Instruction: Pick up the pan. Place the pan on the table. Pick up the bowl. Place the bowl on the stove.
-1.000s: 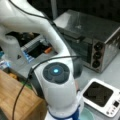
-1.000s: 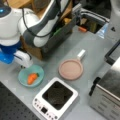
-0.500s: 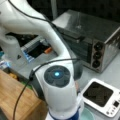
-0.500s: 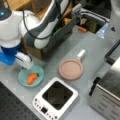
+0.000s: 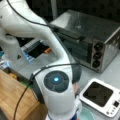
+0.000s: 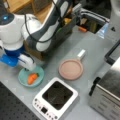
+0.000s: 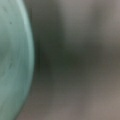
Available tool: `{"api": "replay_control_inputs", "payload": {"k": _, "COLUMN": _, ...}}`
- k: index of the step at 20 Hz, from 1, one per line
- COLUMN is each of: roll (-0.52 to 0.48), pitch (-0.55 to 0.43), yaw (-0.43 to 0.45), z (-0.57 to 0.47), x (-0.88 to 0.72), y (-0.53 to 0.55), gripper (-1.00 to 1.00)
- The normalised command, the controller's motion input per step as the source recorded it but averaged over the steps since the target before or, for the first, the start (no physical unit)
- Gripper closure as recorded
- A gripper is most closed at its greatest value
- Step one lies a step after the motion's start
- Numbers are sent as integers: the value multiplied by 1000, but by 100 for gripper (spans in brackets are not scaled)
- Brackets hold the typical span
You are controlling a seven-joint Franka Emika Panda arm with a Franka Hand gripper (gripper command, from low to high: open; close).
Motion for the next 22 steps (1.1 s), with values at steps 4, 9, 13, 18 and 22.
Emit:
{"api": "replay_control_inputs", "payload": {"k": 4, "roll": -16, "pitch": -153, "yaw": -42, "z": -149, "x": -100, "y": -7, "gripper": -100}}
{"api": "replay_control_inputs", "payload": {"k": 9, "roll": -17, "pitch": -147, "yaw": -34, "z": -140, "x": -86, "y": 6, "gripper": -100}}
{"api": "replay_control_inputs", "payload": {"k": 13, "roll": -23, "pitch": -158, "yaw": -40, "z": -201, "x": -45, "y": 35, "gripper": -100}}
{"api": "replay_control_inputs", "payload": {"k": 18, "roll": -10, "pitch": -160, "yaw": -37, "z": -182, "x": -41, "y": 47, "gripper": -100}}
{"api": "replay_control_inputs", "payload": {"k": 22, "roll": -7, "pitch": -141, "yaw": -38, "z": -78, "x": -72, "y": 41, "gripper": -100}}
